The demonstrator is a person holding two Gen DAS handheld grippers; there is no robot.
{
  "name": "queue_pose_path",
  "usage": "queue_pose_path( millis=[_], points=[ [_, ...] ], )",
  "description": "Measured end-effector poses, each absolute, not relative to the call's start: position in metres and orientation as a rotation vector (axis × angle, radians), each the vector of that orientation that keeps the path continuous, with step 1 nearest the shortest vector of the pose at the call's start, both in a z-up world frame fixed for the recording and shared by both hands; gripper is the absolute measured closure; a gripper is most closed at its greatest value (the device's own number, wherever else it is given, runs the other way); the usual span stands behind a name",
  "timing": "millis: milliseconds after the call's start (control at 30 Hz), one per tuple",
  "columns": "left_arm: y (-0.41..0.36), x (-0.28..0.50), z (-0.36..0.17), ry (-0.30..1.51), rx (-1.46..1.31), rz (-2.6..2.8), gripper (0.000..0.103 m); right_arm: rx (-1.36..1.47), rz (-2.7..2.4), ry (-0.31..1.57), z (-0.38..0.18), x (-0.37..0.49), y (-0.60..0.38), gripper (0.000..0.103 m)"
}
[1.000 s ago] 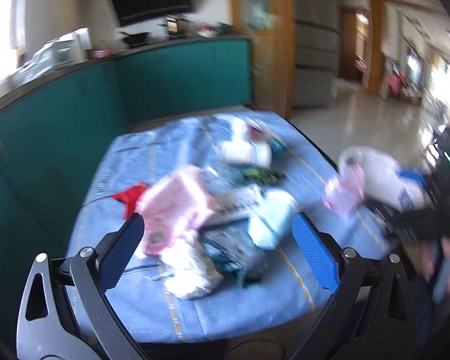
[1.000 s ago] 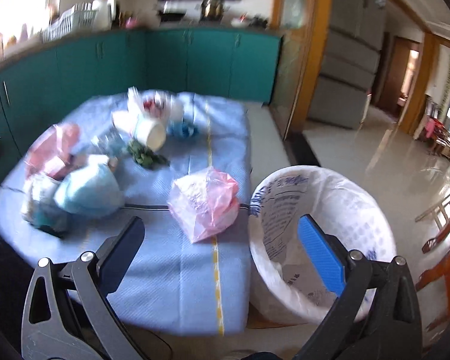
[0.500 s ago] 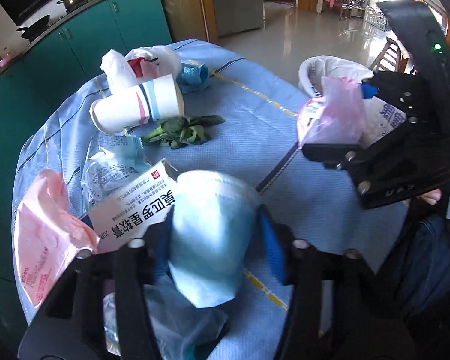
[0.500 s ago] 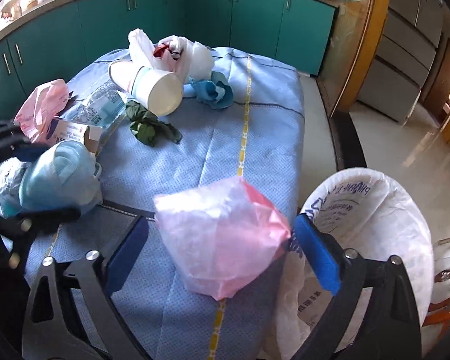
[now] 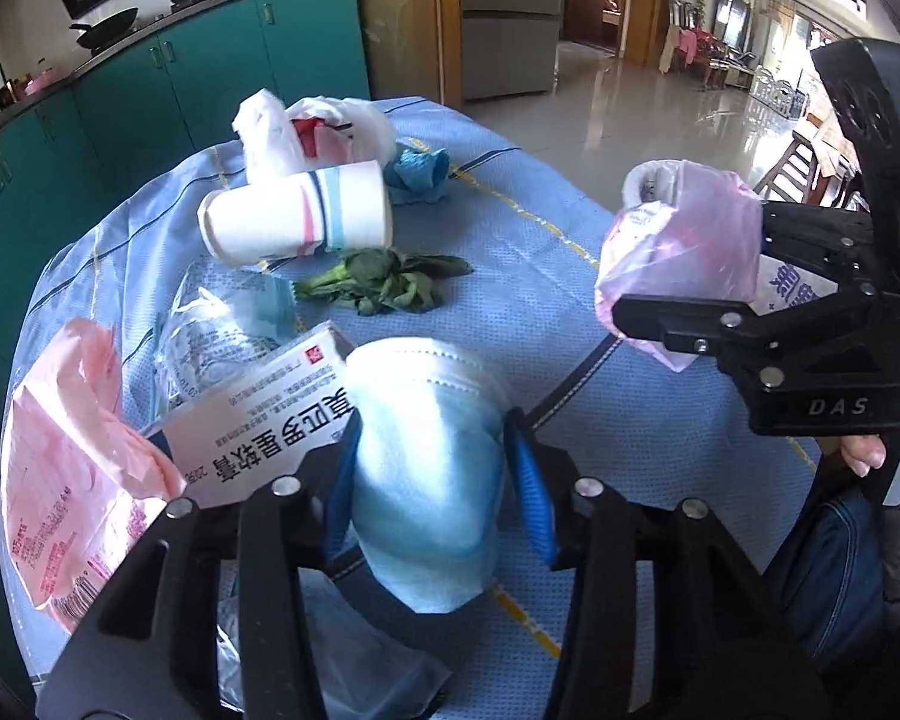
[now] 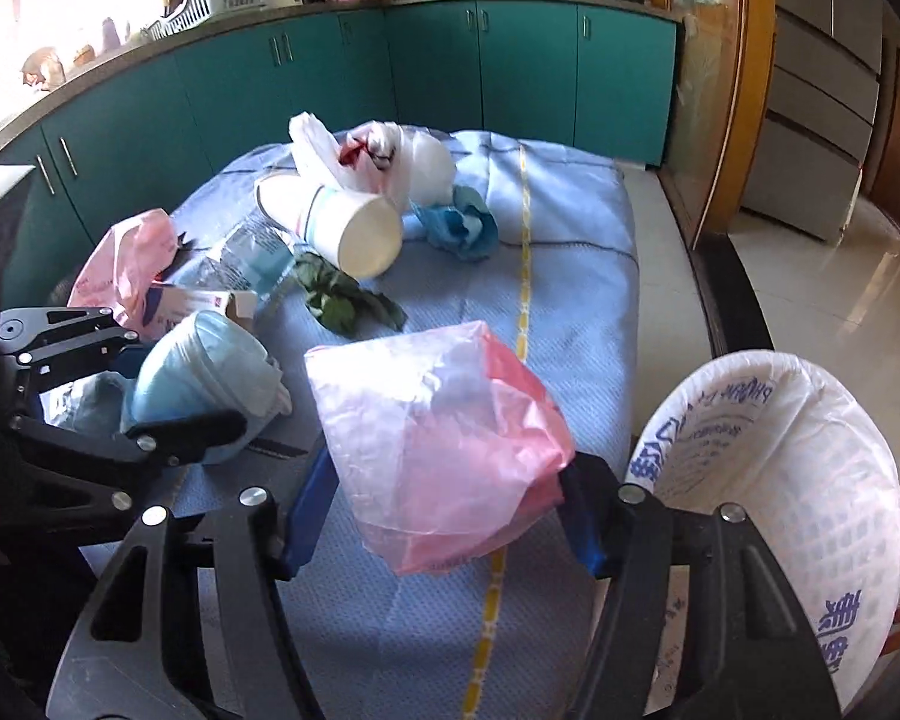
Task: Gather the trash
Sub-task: 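Grasp the blue face mask with the left tool while the right tool grasps the pink bag, then carry the mask and pink bag over the white wastebasket with both tools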
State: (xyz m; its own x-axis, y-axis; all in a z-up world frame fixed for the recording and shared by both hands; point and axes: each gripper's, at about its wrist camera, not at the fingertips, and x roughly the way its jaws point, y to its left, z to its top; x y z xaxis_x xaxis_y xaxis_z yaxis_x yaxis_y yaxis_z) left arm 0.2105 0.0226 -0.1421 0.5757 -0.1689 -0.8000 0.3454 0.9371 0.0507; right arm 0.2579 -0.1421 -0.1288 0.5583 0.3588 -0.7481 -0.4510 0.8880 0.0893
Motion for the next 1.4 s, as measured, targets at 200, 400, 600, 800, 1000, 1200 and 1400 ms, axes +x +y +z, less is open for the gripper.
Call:
queue_pose_path(
  millis=[200,400,600,800,1000,1200,1400],
  points=[
    [0.019,0.215,-0.149,0.919,0.214,-0.290,0.050,-0.121,0.448,0.872,-0.136,0.262,-0.143,0.031],
    [0.018,0.216,-0.151,0.914,0.220,-0.268,0.060,-0.119,0.418,0.879,-0.139,0.266,-0.141,0.027],
    [0.019,0.209,-0.144,0.894,0.200,-0.265,0.071,-0.109,0.414,0.863,-0.138,0.265,-0.140,0.027],
    [0.024,0.204,-0.129,0.827,0.193,-0.247,0.071,-0.066,0.441,0.859,-0.138,0.265,-0.142,0.040],
    [0.030,0.204,-0.126,0.819,0.179,-0.216,0.075,-0.060,0.440,0.850,-0.137,0.264,-0.139,0.042],
    [0.031,0.204,-0.123,0.814,0.171,-0.201,0.075,-0.052,0.419,0.861,-0.139,0.268,-0.140,0.037],
    [0.025,0.205,-0.126,0.825,0.183,-0.202,0.073,-0.084,0.413,0.861,-0.143,0.267,-0.134,0.037]
  ],
)
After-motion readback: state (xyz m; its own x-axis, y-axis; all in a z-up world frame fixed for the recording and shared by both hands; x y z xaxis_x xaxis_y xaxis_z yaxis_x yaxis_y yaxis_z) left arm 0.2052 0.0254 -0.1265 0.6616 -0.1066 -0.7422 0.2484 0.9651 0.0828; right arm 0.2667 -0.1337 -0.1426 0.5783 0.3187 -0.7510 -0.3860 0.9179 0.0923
